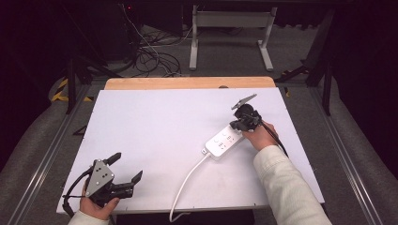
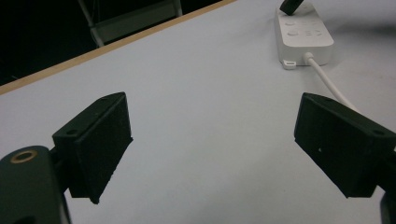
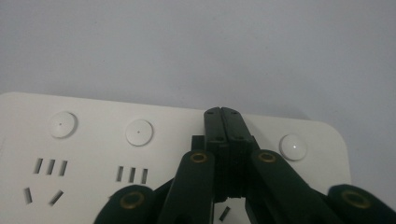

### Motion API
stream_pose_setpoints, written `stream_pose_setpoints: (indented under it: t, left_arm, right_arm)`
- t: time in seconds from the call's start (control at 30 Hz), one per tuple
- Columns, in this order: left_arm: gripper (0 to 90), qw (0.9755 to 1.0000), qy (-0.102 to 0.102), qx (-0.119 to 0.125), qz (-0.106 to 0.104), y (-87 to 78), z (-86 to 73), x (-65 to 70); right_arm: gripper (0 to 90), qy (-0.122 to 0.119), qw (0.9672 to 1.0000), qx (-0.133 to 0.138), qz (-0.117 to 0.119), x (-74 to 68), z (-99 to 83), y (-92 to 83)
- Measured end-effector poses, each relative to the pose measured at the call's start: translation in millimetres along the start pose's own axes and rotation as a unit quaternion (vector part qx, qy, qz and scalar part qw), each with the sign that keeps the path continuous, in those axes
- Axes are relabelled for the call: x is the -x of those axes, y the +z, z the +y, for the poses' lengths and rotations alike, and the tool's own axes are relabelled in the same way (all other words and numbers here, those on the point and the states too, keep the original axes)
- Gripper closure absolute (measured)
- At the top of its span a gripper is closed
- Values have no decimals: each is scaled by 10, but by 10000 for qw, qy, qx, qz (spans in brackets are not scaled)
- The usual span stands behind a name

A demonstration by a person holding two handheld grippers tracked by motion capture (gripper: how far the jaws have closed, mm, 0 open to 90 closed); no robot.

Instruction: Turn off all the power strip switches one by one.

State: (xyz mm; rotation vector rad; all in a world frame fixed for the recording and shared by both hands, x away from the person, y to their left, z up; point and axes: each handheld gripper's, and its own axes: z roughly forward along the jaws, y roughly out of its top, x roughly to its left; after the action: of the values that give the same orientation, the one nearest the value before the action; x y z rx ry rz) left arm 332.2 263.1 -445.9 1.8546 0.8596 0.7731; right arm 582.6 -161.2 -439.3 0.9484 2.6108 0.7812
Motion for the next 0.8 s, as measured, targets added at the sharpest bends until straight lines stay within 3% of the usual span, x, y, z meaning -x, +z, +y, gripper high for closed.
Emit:
stream_pose_setpoints:
  t: [0.1,0.2,0.33,0.8]
  left_arm:
    - [116,10000,7,-7,-4,-2,1,2]
    - [116,10000,8,-6,-2,-5,2,0]
    - [116,10000,17,3,5,-13,3,2]
    - [116,10000,-17,18,-6,-23,-1,5]
  right_arm:
    - [900,19,10000,9,-4,-2,-4,0]
    - [900,18,9999,40,134,-15,1,10]
    - [900,-122,9999,12,-38,-72,36,29]
    - [900,150,9996,171,148,-9,-13,29]
